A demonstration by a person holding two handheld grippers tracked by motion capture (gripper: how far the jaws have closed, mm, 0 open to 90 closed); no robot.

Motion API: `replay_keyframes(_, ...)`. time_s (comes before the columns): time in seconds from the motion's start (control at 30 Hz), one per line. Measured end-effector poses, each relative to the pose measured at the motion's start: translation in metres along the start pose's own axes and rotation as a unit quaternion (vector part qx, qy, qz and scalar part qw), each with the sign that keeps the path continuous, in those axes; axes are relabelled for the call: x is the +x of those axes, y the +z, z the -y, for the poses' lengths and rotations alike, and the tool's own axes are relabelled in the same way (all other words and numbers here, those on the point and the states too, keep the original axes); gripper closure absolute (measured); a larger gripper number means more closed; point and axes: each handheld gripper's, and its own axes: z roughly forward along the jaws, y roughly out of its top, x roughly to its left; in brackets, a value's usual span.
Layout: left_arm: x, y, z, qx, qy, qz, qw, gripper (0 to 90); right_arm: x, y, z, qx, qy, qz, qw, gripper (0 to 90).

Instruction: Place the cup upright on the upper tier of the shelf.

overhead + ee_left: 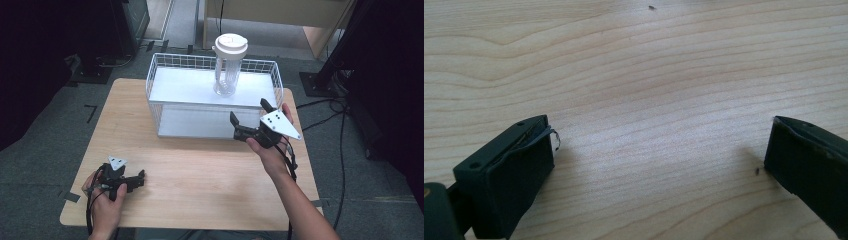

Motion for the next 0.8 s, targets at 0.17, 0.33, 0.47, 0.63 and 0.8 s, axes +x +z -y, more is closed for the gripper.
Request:
replay_keyframes(0.17,0.000,0.000,0.000,0.000,0.000,0.000,1.0000,0.0,-0.008,-0.010,0.007,0.002,0.002,0.007,1.0000,0.0)
replay_keyframes(0.33,0.000,0.000,0.000,0.000,-0.001,0.000,1.0000,0.0,-0.019,-0.023,0.017,0.008,0.004,0.016,0.9998,0.0)
replay_keyframes(0.47,0.000,0.000,0.000,0.001,0.000,0.001,1.0000,0.0,-0.027,-0.033,0.026,0.014,0.009,0.024,0.9996,0.0)
replay_keyframes(0.63,0.000,0.000,0.000,0.001,0.000,0.000,1.0000,0.0,-0.036,-0.044,0.038,0.025,0.011,0.033,0.9991,0.0)
replay_keyframes(0.8,0.000,0.000,0.000,0.000,-0.001,0.001,1.0000,0.0,-0.044,-0.054,0.049,0.036,0.017,0.040,0.9984,0.0)
